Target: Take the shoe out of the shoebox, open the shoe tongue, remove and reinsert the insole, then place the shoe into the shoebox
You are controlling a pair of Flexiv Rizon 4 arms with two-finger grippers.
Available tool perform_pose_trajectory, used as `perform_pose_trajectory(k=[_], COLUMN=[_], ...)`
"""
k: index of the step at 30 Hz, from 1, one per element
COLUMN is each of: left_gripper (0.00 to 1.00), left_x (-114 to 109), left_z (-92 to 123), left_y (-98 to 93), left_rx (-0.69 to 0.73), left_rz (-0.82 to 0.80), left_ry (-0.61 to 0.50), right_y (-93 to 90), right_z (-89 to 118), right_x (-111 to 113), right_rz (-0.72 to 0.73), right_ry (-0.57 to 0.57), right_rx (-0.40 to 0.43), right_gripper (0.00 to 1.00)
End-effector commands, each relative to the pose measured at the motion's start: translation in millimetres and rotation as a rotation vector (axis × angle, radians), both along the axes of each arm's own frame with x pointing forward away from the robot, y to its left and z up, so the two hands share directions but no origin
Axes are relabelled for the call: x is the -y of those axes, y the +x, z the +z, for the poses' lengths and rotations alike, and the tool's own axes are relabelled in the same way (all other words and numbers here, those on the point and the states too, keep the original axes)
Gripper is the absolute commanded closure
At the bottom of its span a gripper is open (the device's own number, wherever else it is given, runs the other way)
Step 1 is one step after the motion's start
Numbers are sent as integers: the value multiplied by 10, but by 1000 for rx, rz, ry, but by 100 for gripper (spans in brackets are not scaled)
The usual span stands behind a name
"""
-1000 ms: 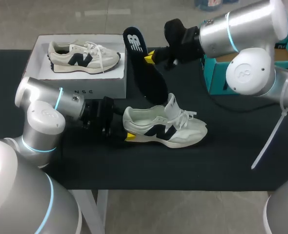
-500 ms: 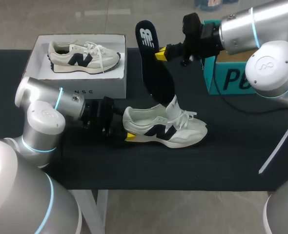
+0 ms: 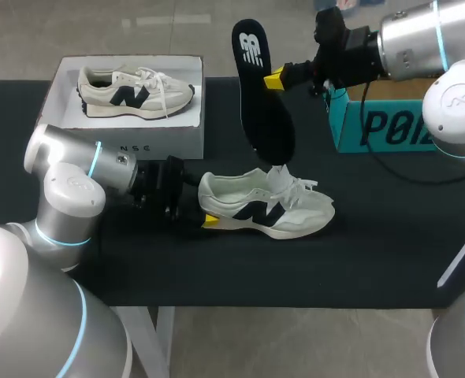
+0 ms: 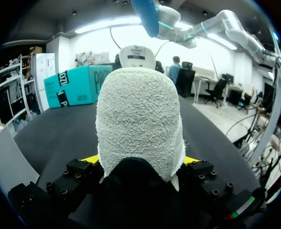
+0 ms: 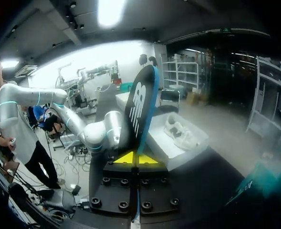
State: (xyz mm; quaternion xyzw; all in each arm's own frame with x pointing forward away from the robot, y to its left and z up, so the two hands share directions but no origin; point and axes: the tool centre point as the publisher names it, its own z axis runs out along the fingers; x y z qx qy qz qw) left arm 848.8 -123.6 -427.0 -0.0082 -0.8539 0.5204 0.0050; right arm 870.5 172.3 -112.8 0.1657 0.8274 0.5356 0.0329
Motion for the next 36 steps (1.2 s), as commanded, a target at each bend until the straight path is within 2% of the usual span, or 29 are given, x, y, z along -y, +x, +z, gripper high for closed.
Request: perform_pose_trajectory(k=[1, 6, 11, 22, 27, 30, 36], left_gripper=[100, 100, 100, 100, 100, 100, 100], left_x=[3, 3, 3, 3, 3, 3, 3], left_z=[1, 1, 1, 1, 1, 1, 1], left_y=[0, 0, 0, 0, 0, 0, 0], left_rx=[0, 0, 0, 0, 0, 0, 0], left_rz=[0, 0, 0, 0, 0, 0, 0], left_ry=[1, 1, 1, 1, 1, 1, 1], right_y=[-456, -784, -1000, -1465, -1616, -1672, -1826], right_z=[105, 149, 218, 347, 388, 405, 462], right_x=[208, 148, 195, 327, 363, 379, 358], right_rz=[-28, -18, -69, -86, -93, -112, -105], right_ry=[13, 34, 151, 135, 143, 193, 179], right_rx=[2, -51, -93, -136, -144, -159, -166], right_gripper=[100, 100, 100, 100, 100, 100, 100])
